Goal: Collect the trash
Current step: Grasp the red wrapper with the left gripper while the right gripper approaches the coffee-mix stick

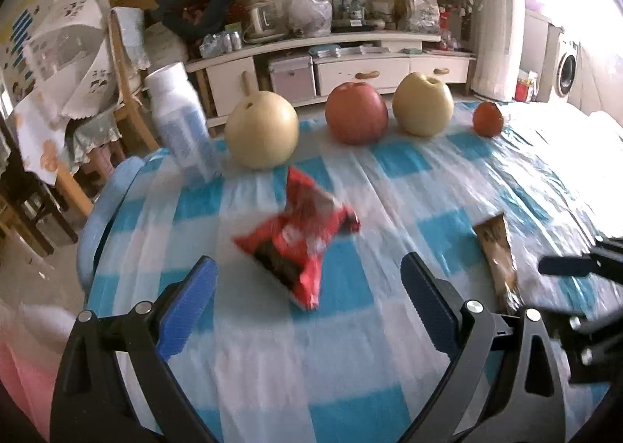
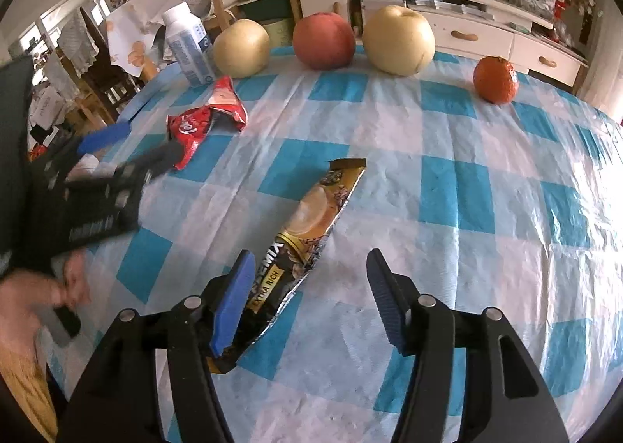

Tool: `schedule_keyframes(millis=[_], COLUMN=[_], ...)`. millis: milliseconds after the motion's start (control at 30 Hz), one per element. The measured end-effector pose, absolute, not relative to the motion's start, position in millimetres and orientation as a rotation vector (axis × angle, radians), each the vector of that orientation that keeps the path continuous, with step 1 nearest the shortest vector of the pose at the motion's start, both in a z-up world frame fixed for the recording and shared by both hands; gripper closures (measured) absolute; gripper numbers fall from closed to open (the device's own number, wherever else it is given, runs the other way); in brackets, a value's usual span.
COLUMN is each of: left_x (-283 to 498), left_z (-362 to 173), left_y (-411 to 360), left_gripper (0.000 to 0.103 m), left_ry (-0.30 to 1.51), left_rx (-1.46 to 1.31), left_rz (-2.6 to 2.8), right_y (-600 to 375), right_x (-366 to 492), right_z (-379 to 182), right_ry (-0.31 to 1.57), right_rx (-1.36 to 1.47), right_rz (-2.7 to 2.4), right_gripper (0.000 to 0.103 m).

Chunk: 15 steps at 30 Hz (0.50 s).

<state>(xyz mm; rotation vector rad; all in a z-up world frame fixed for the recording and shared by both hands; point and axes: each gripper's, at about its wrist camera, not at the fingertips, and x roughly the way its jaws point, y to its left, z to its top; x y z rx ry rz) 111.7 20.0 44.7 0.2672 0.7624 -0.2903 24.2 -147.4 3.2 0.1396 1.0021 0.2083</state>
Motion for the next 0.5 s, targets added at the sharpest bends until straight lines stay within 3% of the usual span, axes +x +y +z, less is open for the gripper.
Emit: schedule_keyframes(millis=[333,500], left_x=[158.7,166.5], left_z=[21.8,14.6], left_y=[19.0,21.3], left_gripper=[0.009,0.03], left_ry=[0.879,0.902], left_rx=[0.281,0.293], left_rz=[-0.3,-0.288], right_y=[-143.5,-141.3], right_x=[25.8,25.7], right_z=[1.7,3.0], right_ry=[0.999,0.985], right_rx=[0.14,0.13], right_rz=[0.222,0.228], right_gripper=[0.042,0.042])
